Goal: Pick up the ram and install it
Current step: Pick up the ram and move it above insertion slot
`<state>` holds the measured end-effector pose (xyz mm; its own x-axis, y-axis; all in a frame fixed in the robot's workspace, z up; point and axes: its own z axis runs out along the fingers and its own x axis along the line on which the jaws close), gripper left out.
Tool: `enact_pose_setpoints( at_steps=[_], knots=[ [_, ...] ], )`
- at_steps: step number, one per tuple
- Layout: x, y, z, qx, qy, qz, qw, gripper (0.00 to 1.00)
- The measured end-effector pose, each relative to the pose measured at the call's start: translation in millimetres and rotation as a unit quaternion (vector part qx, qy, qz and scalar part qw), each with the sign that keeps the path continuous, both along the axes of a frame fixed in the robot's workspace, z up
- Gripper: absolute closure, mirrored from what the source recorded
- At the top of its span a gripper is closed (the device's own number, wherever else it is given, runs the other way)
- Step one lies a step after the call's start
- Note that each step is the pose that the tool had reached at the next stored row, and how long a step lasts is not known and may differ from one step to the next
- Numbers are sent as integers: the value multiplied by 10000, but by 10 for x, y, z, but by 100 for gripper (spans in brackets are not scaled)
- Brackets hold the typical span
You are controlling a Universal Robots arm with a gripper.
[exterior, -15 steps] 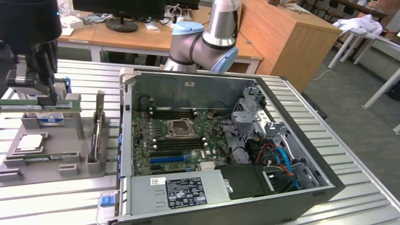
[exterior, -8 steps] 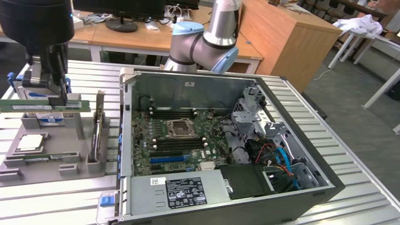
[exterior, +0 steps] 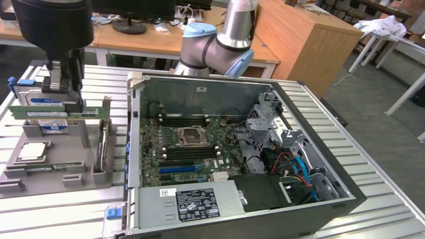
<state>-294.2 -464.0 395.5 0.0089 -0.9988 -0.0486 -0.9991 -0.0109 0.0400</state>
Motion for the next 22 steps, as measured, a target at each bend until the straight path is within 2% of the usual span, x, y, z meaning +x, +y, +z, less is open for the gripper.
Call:
enact_pose_setpoints(
  at_steps=[22],
  knots=[
    [505, 0, 0, 0, 1, -1, 10000, 88]
  ],
)
